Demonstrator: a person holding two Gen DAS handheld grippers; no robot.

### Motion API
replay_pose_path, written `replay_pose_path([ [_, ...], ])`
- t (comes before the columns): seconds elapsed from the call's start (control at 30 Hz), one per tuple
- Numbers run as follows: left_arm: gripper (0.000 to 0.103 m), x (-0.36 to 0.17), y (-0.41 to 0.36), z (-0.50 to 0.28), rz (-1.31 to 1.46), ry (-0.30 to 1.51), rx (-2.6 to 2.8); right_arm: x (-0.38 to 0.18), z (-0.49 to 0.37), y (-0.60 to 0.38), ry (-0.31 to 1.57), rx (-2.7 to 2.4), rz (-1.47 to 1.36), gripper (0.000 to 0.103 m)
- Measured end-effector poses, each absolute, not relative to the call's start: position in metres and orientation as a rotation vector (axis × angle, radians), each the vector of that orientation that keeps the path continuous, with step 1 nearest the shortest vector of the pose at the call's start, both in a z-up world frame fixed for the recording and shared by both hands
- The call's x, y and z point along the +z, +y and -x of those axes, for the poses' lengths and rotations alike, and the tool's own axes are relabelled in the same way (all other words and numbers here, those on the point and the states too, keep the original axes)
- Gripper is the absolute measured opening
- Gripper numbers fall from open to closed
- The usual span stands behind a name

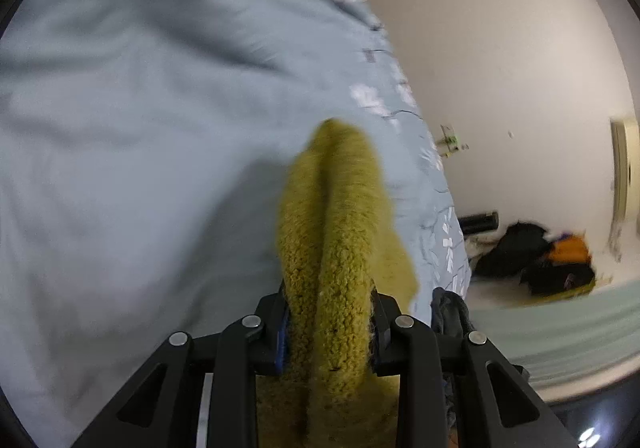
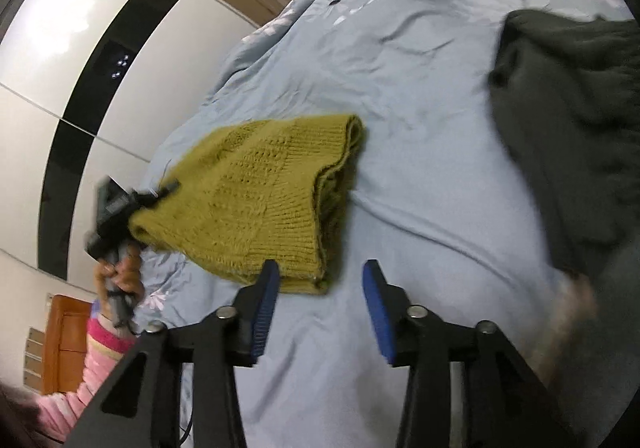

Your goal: Fold clothes

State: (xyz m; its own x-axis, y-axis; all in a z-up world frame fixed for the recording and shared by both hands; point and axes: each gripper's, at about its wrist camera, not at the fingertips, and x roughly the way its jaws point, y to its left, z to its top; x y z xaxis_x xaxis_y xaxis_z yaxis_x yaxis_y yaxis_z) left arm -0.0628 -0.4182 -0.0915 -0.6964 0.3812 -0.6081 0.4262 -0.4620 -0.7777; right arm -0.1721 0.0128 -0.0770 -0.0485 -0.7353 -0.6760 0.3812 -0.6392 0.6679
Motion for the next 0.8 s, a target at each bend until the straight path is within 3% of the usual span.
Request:
replay_pose_path([
  [0.13, 0.031, -0.115, -0.420, 0.059, -1.172, 1.702, -2.373, -0.090, 0.187, -0.018, -0.433, -1.729, -1.457, 0.064],
  [0.43, 0.032, -0.157, -0.448, 0.051, -1.146, 1.882, -2.331, -0.136, 0.229, -0.053, -0.477, -1.696, -1.610, 0.066],
  [0.8, 0.034, -0.162, -0.449, 0.057, -1.173, 1.872, -2.361, -0.151, 0.231, -0.064, -0.520, -1.630, -1.613, 0.067],
])
